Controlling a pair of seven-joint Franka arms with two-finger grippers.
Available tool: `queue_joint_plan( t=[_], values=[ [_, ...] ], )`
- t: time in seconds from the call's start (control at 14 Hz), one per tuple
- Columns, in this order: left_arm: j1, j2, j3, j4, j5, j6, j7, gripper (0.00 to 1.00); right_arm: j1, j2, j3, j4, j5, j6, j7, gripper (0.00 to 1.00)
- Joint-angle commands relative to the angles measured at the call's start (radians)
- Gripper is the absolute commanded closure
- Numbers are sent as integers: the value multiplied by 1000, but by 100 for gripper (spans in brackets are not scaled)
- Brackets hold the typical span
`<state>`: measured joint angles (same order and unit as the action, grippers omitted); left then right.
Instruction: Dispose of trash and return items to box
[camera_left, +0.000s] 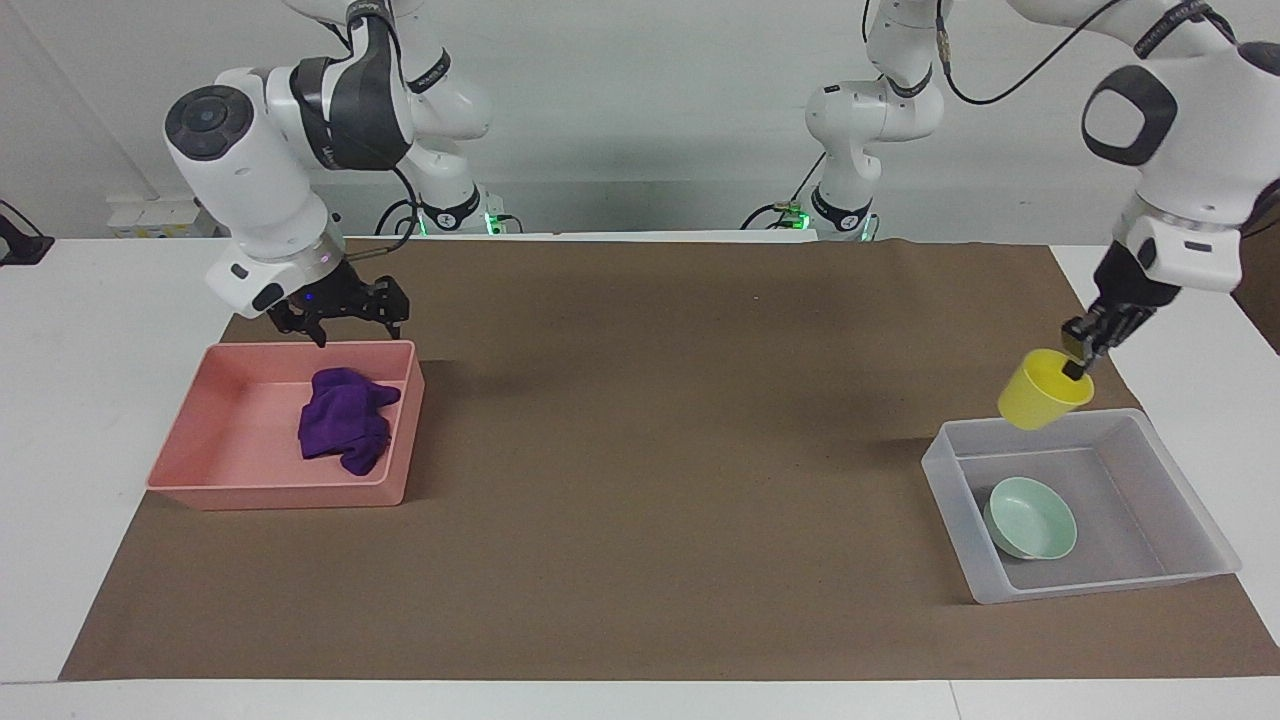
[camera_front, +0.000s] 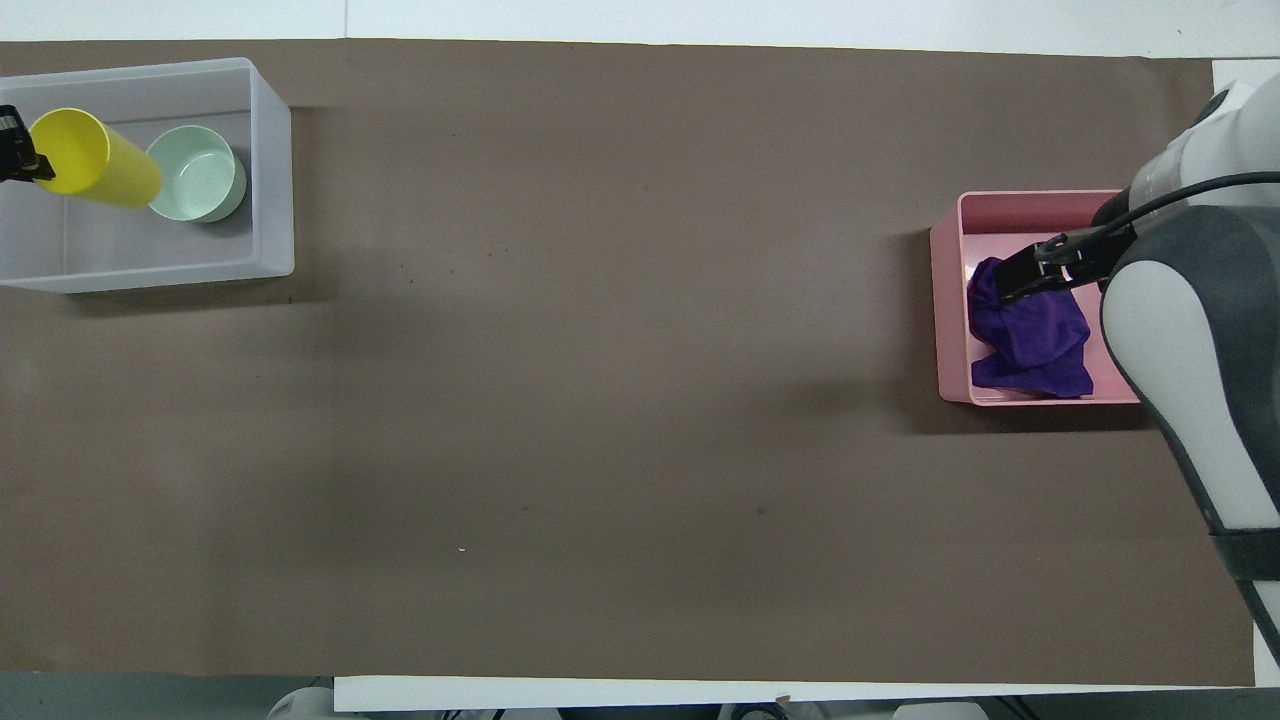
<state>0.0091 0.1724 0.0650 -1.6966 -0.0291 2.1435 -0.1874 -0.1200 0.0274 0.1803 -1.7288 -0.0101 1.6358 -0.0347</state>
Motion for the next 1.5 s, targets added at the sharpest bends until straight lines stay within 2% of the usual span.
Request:
queue_joint_plan(
  t=[0.0, 0.14, 0.29, 0.36, 0.43, 0.57, 0.71, 0.79, 0.93, 1.07, 1.14, 1.21, 1.36, 1.43],
  values=[
    [21, 160, -16, 48, 35, 120, 37, 100, -12, -18, 5, 40, 77, -73, 28, 1],
    [23, 229, -14, 35, 25, 235, 91, 100, -12, -38, 5, 43, 105, -108, 38, 1],
    [25, 239, -16, 22, 24, 246, 98, 100, -10, -56, 5, 43, 107, -119, 45, 1],
    [25, 239, -14, 5, 24, 250, 100, 83, -10, -63, 5, 43, 107, -120, 45, 1],
    [26, 237, -16, 3, 23, 245, 98, 1, -10, -66, 5, 34, 110, -116, 45, 1],
    [23, 217, -14, 40, 3, 158, 86, 0, -10, -76, 5, 21, 105, -106, 45, 1],
    [9, 150, -17, 130, -5, -64, 86, 0, -10, -76, 5, 21, 95, -108, 41, 1],
    [3, 94, -22, 132, -5, -156, 86, 0, -10, -76, 7, 21, 88, -108, 41, 1],
    [-30, 7, -24, 91, -5, -276, 89, 0, -12, -76, 5, 20, 87, -108, 41, 1],
    [-49, -140, -28, 16, -5, -487, 85, 0, -12, -78, 5, 17, 84, -108, 41, 1],
    [-54, -180, -28, -24, -3, -554, 94, 0, -12, -78, 5, 17, 79, -106, 41, 1],
    [-67, -247, -28, -99, 0, -545, 100, 0, -12, -78, 5, 17, 76, -106, 42, 1],
    [-130, -376, -27, -285, 27, -366, 108, 0, -12, -78, 5, 17, 73, -106, 42, 1],
    [-133, -367, -28, -281, 28, -326, 109, 0, -12, -78, 5, 15, 70, -106, 42, 1]
  ],
)
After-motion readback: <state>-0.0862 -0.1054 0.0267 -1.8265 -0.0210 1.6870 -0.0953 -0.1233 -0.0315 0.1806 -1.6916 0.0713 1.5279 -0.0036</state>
